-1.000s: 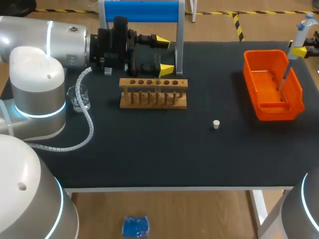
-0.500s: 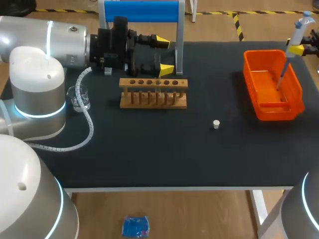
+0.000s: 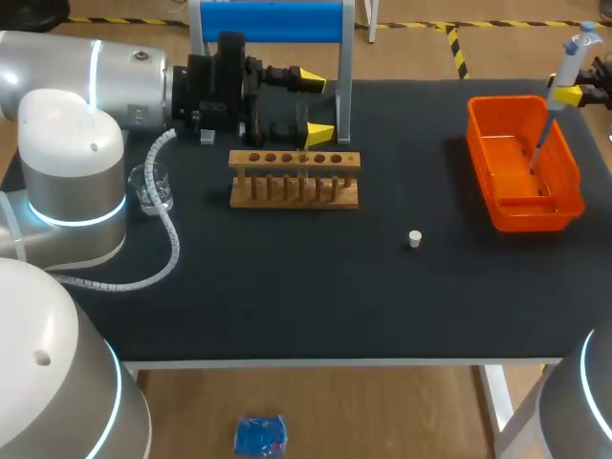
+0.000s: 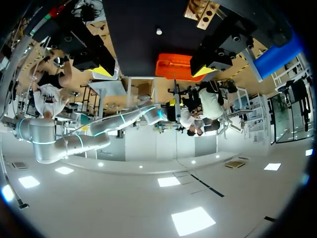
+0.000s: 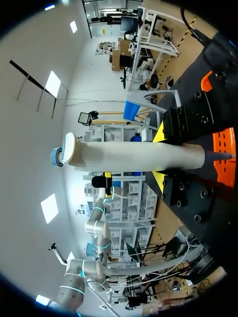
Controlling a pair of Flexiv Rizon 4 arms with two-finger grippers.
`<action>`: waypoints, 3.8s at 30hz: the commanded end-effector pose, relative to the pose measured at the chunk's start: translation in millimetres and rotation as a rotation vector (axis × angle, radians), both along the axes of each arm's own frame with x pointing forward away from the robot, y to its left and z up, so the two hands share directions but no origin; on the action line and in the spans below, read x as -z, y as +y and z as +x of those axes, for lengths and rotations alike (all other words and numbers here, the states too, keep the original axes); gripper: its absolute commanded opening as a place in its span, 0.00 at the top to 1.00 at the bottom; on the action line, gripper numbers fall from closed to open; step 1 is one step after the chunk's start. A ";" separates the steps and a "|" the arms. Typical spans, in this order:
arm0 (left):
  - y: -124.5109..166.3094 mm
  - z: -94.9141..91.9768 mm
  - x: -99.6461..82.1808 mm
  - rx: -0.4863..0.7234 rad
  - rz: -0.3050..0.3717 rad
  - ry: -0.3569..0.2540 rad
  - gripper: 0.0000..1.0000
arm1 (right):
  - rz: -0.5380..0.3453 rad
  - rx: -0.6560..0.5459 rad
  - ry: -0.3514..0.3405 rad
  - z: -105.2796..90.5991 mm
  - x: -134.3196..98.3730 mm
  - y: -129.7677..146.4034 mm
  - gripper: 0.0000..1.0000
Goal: Invert the test tube, pick up the pipette, mount the tip to pipette, aspirate from beaker and dispense into the tube, eject the tip, return the pipette, and cap with the stopper.
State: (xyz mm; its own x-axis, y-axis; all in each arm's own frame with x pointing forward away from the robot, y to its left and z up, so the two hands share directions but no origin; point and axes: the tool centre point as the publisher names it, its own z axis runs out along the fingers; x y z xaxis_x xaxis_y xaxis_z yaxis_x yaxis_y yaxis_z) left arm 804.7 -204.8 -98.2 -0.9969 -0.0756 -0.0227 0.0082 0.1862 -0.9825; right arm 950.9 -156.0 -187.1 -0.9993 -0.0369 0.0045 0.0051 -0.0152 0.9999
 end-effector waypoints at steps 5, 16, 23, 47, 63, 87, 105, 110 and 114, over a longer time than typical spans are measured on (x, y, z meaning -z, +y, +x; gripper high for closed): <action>-0.2 -0.5 0.8 -0.002 -0.003 -0.002 0.00 | 0.000 -0.008 0.000 2.2 0.4 -2.1 1.00; -2.7 2.3 1.1 -0.019 0.009 0.017 0.00 | 0.000 -0.008 0.000 2.2 0.4 -2.1 1.00; -35.5 28.3 -16.6 -0.065 0.044 0.040 0.00 | 0.000 -0.008 0.000 2.2 0.4 -2.1 1.00; -226.0 122.4 -49.7 -0.056 0.065 0.050 0.00 | 0.000 -0.008 0.000 2.2 0.4 -2.1 1.00; -300.8 149.4 -46.6 -0.094 0.036 0.053 0.00 | 0.000 -0.008 0.000 2.2 0.4 -2.1 1.00; -321.1 157.8 -47.4 -0.064 0.052 0.051 1.00 | 0.000 -0.008 0.000 2.2 0.4 -2.1 1.00; -321.1 157.8 -47.4 -0.064 0.052 0.051 1.00 | 0.000 -0.008 0.000 2.2 0.4 -2.1 1.00; -321.1 157.8 -47.4 -0.064 0.052 0.051 1.00 | 0.000 -0.008 0.000 2.2 0.4 -2.1 1.00; -325.8 158.8 -43.6 -0.057 0.098 0.067 1.00 | 0.000 -0.008 0.000 2.2 0.4 -2.1 1.00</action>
